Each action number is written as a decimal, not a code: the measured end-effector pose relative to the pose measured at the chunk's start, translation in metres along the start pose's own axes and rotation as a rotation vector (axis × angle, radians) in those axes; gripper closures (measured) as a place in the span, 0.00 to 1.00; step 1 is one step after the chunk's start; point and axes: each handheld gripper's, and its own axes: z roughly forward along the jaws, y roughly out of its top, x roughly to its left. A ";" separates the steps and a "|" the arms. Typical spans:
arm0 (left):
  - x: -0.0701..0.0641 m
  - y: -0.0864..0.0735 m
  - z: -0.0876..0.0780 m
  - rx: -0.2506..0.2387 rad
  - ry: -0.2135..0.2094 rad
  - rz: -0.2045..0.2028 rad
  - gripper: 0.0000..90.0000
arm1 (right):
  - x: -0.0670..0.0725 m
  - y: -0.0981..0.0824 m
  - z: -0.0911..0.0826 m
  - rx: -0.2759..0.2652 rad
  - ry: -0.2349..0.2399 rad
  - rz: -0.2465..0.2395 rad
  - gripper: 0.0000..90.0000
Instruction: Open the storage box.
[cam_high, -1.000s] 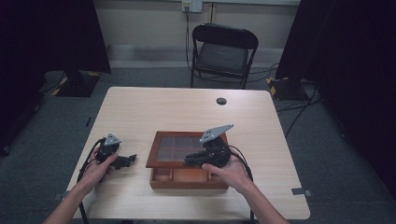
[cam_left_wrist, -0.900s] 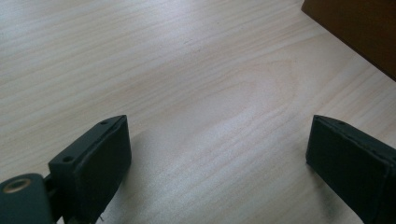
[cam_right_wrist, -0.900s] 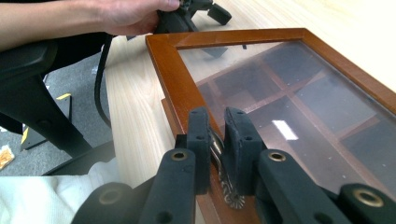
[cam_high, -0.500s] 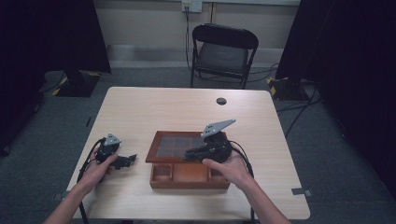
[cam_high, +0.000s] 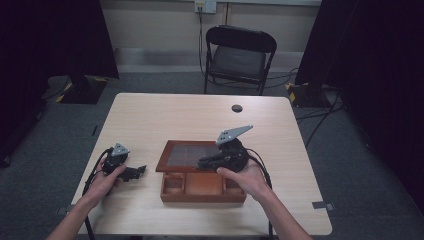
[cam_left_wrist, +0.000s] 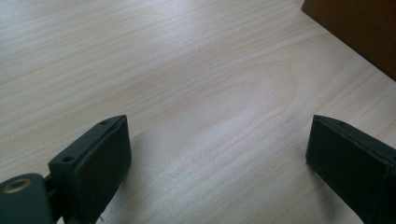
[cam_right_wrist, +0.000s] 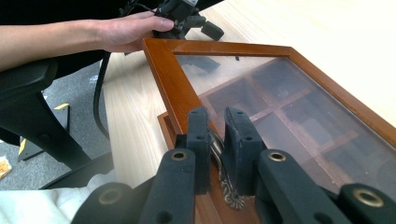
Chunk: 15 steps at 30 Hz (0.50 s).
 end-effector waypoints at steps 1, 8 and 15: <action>0.000 0.000 0.000 0.000 0.000 0.000 0.07 | 0.000 0.001 0.000 0.001 0.000 0.001 0.90; 0.000 0.000 0.000 0.000 0.000 0.000 0.07 | -0.002 0.006 -0.003 -0.007 -0.004 -0.001 0.90; 0.000 0.000 0.000 0.000 -0.003 -0.004 0.07 | -0.004 0.013 -0.006 -0.015 -0.012 -0.003 0.90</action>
